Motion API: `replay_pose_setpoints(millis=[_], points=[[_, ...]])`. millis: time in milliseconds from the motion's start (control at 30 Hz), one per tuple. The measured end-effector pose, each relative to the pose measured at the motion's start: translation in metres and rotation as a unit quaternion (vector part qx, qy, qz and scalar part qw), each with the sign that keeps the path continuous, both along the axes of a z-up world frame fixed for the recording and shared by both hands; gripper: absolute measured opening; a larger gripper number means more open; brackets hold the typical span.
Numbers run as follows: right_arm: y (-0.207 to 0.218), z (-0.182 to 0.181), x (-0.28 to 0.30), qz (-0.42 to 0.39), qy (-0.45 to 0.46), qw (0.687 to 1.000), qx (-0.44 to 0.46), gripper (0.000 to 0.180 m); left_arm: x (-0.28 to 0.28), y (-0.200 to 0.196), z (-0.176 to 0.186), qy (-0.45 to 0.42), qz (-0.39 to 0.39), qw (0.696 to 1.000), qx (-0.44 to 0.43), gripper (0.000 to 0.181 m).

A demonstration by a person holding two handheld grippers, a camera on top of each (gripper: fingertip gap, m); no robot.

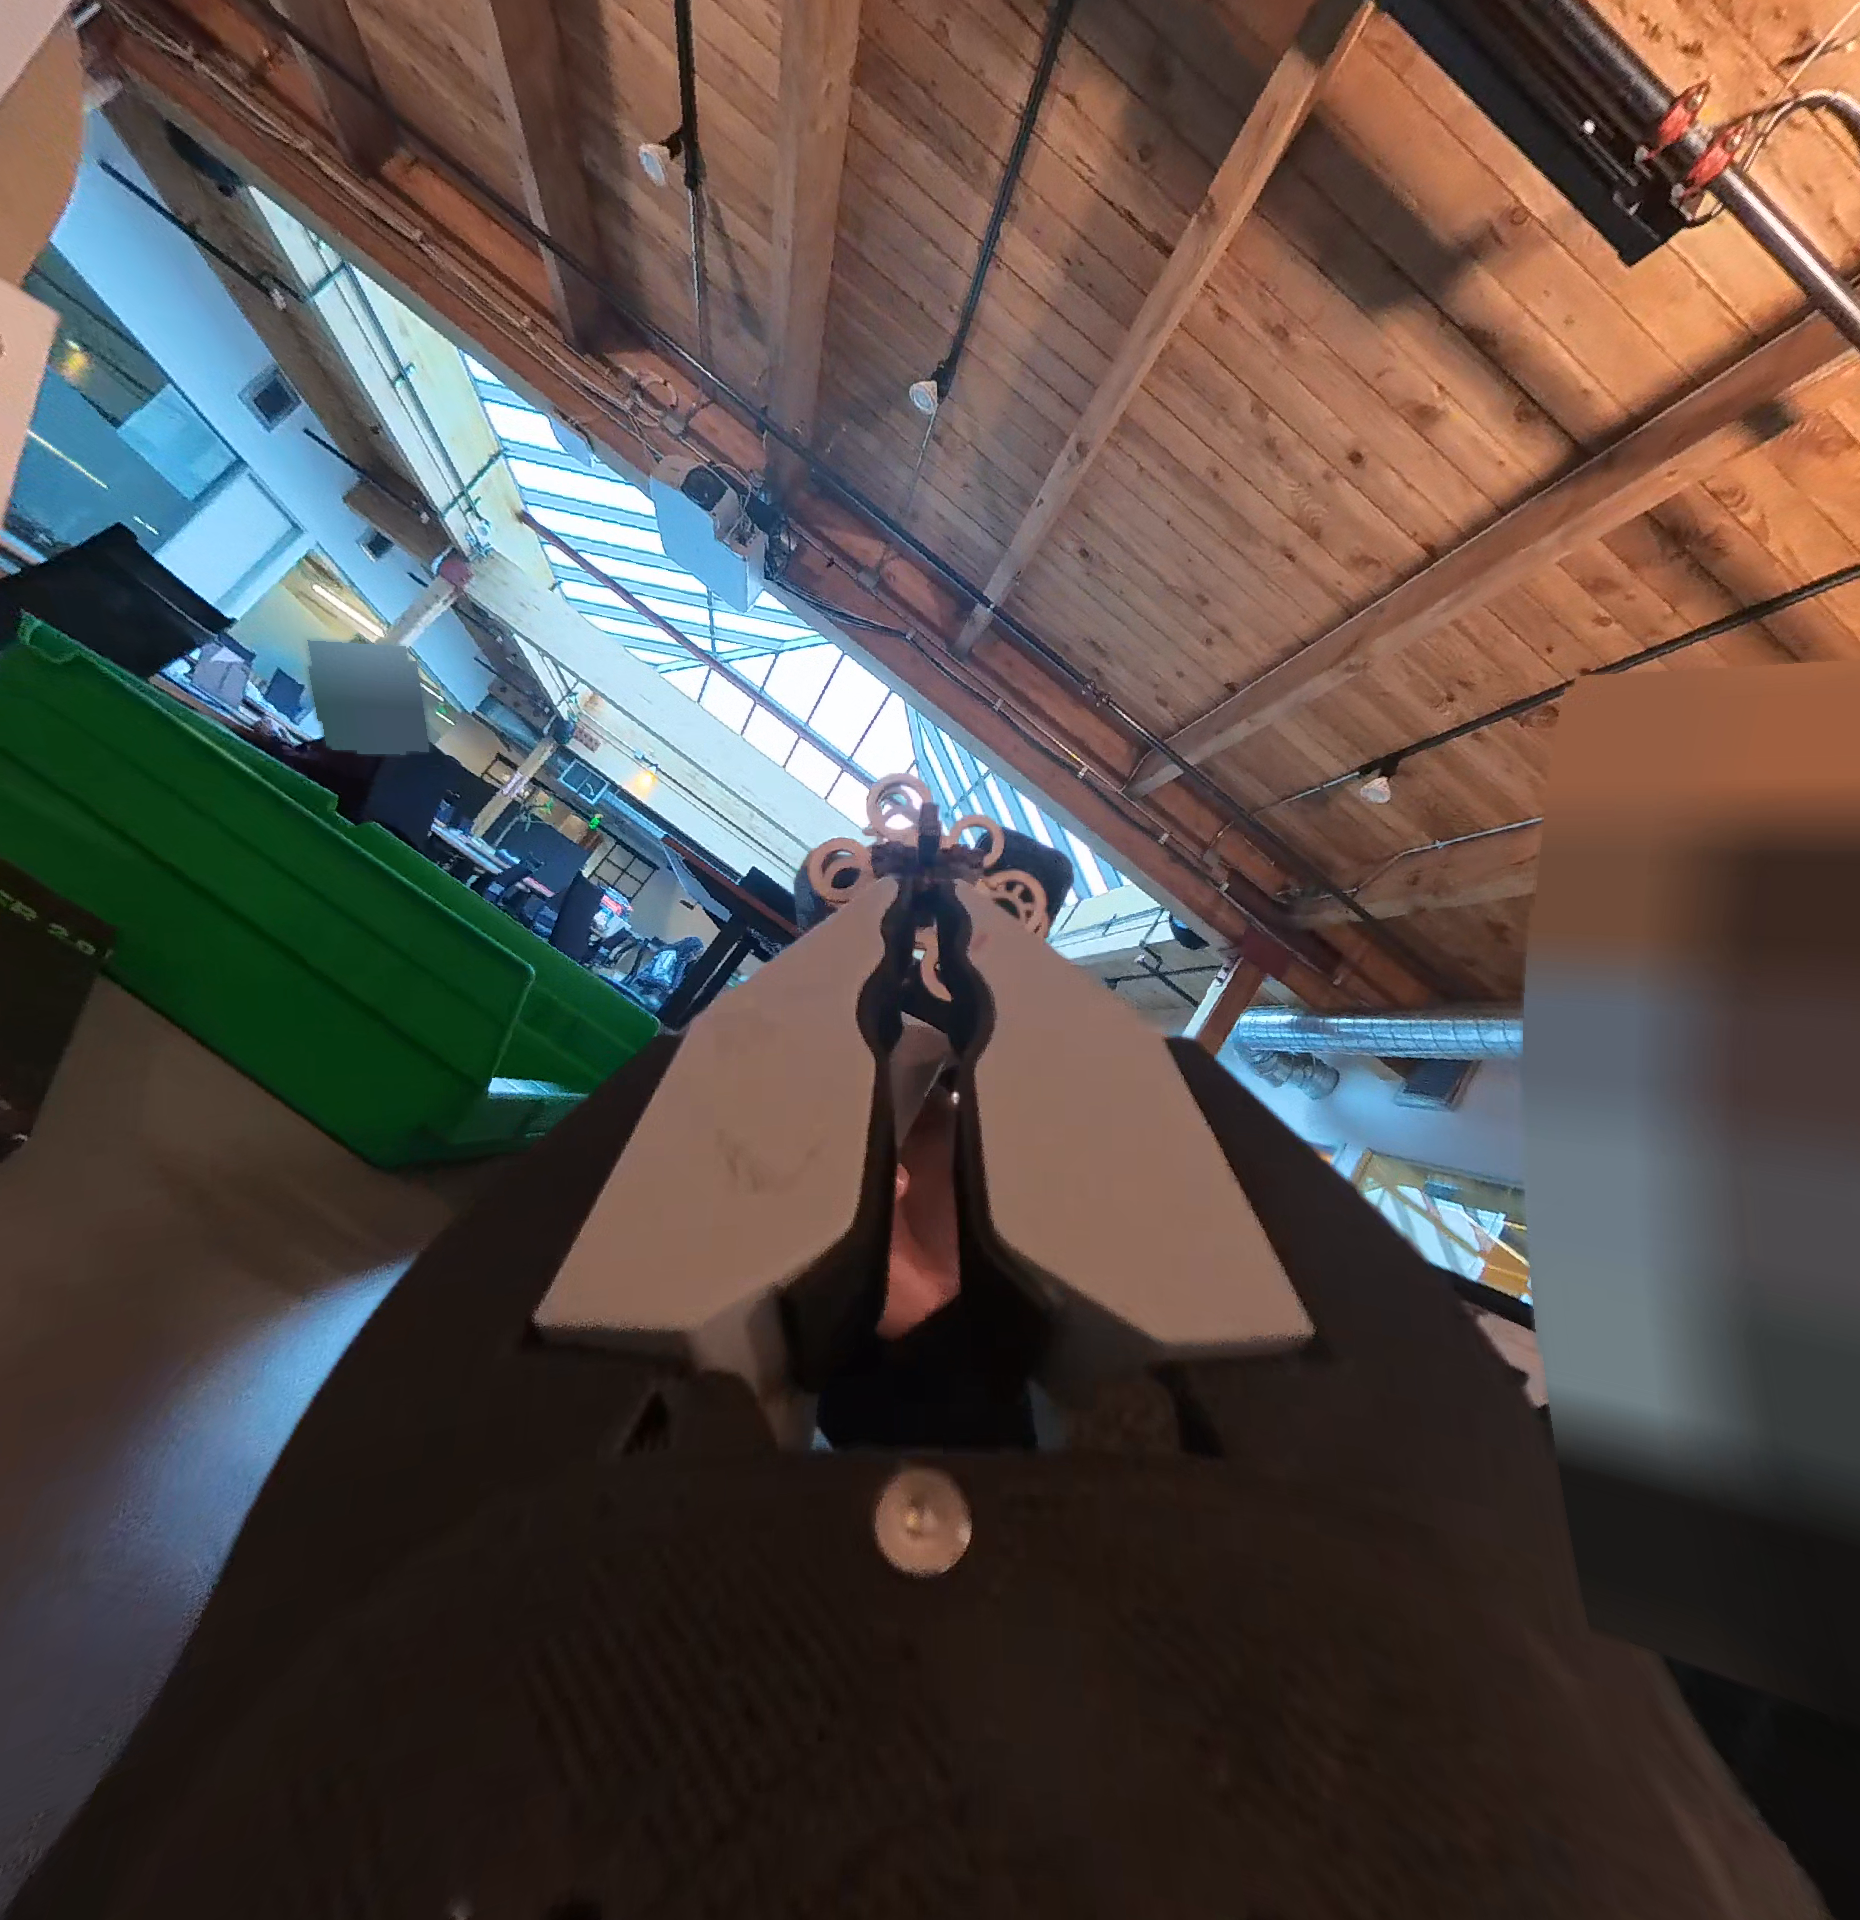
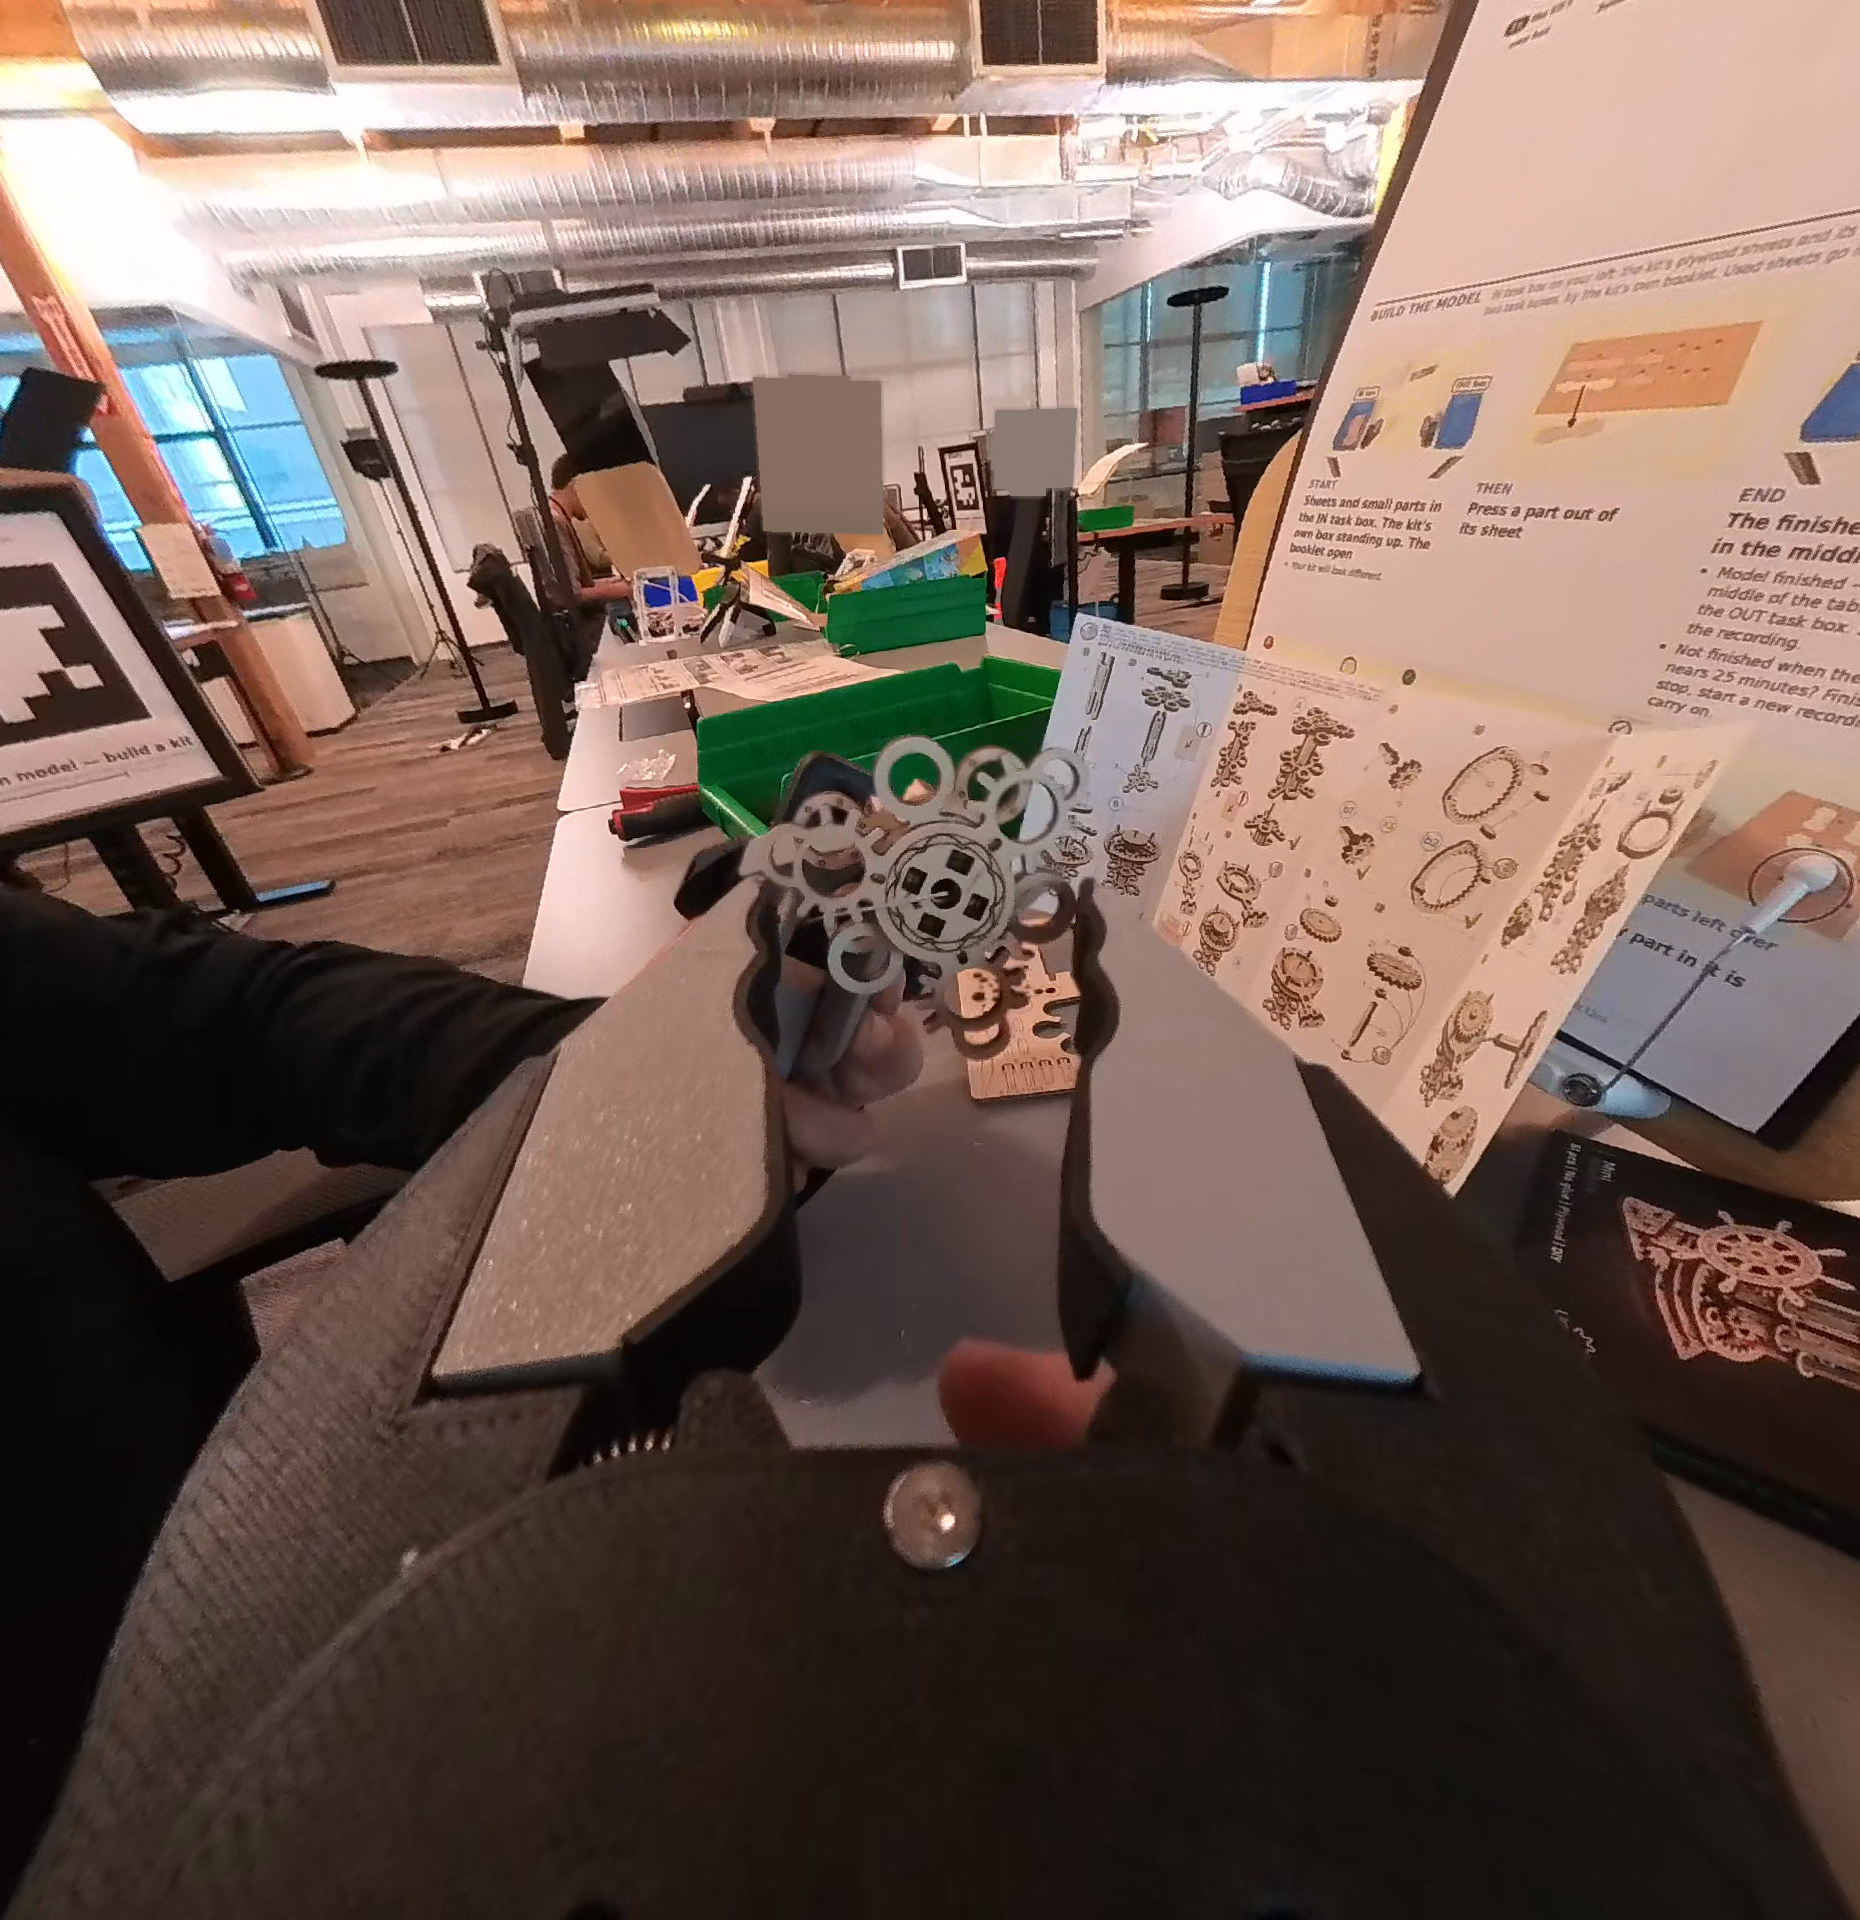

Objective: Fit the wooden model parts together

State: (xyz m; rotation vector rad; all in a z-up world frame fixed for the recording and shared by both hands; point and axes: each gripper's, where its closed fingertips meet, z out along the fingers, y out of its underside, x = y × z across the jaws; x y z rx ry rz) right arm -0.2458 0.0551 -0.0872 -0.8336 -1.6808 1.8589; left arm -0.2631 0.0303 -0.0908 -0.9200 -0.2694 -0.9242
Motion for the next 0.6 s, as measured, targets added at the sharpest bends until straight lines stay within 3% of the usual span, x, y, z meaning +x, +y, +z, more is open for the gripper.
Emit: replay_pose_setpoints(millis=[600], points=[[-0.005, 0.011, 0.012, -0.04, 0.019, 0.996, 0.078, 0.049, 0.009, -0.002, 0.003, -0.09, -0.083, 0.991, 0.058, 0.001]])
